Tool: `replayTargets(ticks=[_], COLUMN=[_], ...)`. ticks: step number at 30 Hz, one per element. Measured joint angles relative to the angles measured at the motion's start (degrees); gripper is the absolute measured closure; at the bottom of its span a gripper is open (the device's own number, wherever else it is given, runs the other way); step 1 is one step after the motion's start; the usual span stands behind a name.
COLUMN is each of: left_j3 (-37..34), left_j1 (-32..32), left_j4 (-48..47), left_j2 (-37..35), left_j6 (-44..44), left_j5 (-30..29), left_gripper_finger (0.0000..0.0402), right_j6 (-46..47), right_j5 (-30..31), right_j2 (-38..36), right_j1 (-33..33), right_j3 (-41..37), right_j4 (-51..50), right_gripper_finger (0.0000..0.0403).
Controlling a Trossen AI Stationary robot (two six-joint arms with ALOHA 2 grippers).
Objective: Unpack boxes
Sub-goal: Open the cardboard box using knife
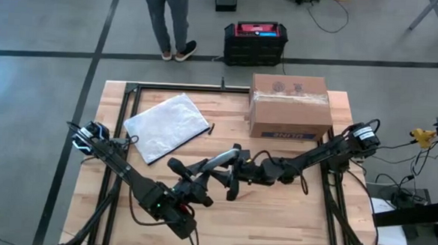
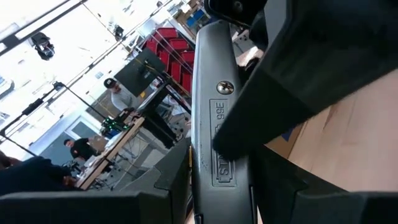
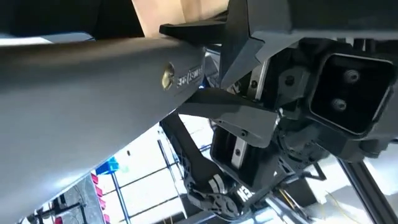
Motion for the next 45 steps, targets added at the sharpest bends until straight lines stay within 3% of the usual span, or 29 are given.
replayTargets(ticks=[4, 10, 18, 25, 30, 34, 39, 45], left_j3=[0.04, 0.46, 0.46, 2.68, 3.74, 3.74, 4.04, 3.22], left_j1=[0.0, 0.0, -0.03, -1.33, -3.22, -5.35, -6.9, -6.56], left_j4=[1.86, 2.86, 2.92, 3.02, 2.9, 2.77, -1.6, -18.86], left_j2=[-0.02, -0.02, -0.11, -0.41, -0.9, -2.09, -3.85, -3.52], left_j6=[1.68, 2.38, 2.38, 2.21, 1.9, 0.23, -9.42, -33.62], left_j5=[-0.25, -0.7, 0.96, 6.72, 8.91, 9.39, 10.3, 17.66], left_gripper_finger=[0.0283, 0.028, 0.0253, 0.0216, 0.022, 0.023, 0.0243, 0.0246], right_j6=[-0.01, 0.2, -2.75, -9.2, -16.07, -21.67, -25.67, -28.24], right_j5=[-0.06, -0.03, -1.77, -5.04, -11.13, -12.07, -11.78, -11.75], right_j2=[0.27, 0.25, 0.25, -0.67, -2.4, -4.89, -5.98, -7.03], right_j1=[0.0, -0.16, -0.25, 0.04, 0.0, 0.2, 0.18, 0.2], right_j3=[0.45, 0.46, 0.48, 0.5, 0.59, 0.73, 0.09, 0.41], right_j4=[0.03, -0.07, -0.62, -3.09, -6.08, -12.26, -20.87, -22.42], right_gripper_finger=[0.0255, 0.0315, 0.0315, 0.0315, 0.0315, 0.0316, 0.0316, 0.0316])
